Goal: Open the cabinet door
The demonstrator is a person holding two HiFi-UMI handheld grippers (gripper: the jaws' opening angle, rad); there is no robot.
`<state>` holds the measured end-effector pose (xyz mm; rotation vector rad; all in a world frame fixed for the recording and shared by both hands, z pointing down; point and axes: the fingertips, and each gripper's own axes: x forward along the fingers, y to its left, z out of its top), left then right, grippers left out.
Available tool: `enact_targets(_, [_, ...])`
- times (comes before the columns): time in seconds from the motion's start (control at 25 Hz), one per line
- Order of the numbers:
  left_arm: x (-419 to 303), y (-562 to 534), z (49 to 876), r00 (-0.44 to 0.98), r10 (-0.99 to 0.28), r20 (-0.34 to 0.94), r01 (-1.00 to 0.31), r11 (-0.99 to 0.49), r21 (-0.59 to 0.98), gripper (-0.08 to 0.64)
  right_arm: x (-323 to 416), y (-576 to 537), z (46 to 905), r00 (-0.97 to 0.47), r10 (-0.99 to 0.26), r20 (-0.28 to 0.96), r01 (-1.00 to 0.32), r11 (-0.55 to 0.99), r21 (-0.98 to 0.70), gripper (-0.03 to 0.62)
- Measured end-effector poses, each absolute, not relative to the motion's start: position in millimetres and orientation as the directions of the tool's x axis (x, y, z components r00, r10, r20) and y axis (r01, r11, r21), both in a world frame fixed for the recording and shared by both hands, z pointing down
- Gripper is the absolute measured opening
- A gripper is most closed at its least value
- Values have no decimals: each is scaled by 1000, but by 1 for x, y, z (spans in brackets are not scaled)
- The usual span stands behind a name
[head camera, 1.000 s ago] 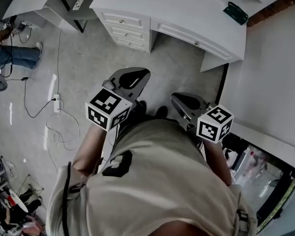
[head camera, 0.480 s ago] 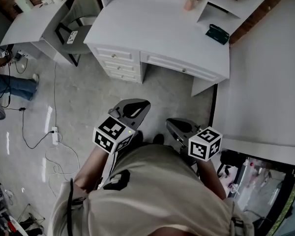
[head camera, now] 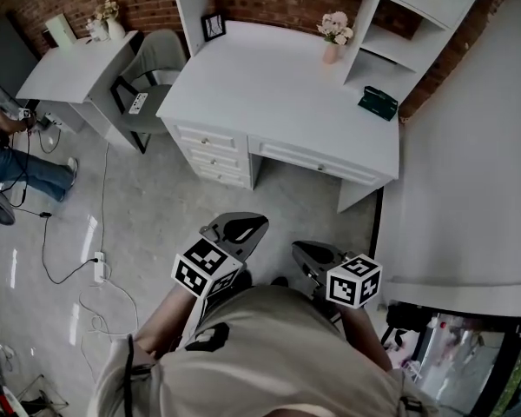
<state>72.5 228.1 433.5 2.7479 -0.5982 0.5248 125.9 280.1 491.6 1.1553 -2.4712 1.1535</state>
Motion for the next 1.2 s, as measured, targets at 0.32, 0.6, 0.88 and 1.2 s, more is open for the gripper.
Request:
enact_targets(0.32, [94, 233, 431, 824, -381, 420, -483, -859, 169, 23, 150, 275, 493, -711, -570, 412, -681, 408, -608, 28])
enact_targets(0.6, [122, 246, 421, 837, -378, 395, -489, -841, 231, 18, 165, 283, 504, -759, -536, 368, -612, 397, -684, 28])
enact_targets(0.88, [133, 244, 434, 813, -380, 440, -511, -828, 229, 15, 178, 281, 509, -765, -550, 336, -591, 390, -706, 28])
enact_targets(1.2, [140, 216, 433, 838, -359, 411, -470, -857, 212, 15, 184, 263, 513, -724, -584, 367, -632, 348, -693, 28])
